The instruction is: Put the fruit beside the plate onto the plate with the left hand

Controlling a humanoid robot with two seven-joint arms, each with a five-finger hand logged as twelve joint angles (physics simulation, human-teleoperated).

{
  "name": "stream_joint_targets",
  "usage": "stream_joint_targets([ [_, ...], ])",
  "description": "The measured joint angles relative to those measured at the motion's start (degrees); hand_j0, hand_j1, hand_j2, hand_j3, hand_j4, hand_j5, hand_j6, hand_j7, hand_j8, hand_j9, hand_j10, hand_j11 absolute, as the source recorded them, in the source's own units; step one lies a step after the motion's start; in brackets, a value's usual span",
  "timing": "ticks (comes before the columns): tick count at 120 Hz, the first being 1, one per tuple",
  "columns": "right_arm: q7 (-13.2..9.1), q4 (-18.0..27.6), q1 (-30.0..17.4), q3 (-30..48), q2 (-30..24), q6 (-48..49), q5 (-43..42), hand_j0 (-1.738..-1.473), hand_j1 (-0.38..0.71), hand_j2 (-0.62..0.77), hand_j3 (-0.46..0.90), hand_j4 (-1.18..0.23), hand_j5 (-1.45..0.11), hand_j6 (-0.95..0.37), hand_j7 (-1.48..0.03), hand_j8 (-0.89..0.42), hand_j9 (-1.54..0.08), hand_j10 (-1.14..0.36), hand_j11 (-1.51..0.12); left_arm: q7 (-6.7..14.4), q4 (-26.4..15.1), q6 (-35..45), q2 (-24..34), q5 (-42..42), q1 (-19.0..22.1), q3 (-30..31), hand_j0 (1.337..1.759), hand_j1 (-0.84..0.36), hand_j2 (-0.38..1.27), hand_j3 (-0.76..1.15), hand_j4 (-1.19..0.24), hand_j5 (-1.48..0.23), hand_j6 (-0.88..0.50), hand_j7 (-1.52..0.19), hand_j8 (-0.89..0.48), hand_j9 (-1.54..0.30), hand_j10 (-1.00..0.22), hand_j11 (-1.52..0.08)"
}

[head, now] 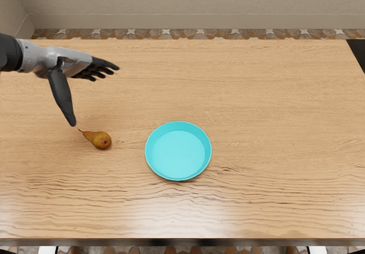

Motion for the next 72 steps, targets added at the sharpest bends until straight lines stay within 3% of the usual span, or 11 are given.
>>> stream_joint_targets([
  [50,-0.01,-0.02,-0.05,0.00,0.00,0.00,0.00,-1.658,-0.35,0.00,0.00,0.00,0.00,0.00,0.00,0.00,0.00,0.00,0.00,0.56,-0.11,-0.02,-1.09,0.30,-0.08,0.04,1.658,0.32,0.00,0.00,-0.02,-0.03,-0.03,-0.03,-0.03,-0.03,-0.02,-0.03],
  [72,-0.01,-0.01,-0.05,0.00,0.00,0.00,0.00,-1.658,-0.35,0.00,0.00,0.00,0.00,0.00,0.00,0.00,0.00,0.00,0.00,2.00,-0.48,-0.01,-5.63,14.48,-0.09,0.19,1.658,0.32,0.01,0.00,-0.03,-0.03,-0.03,-0.03,-0.03,-0.03,-0.03,-0.03],
])
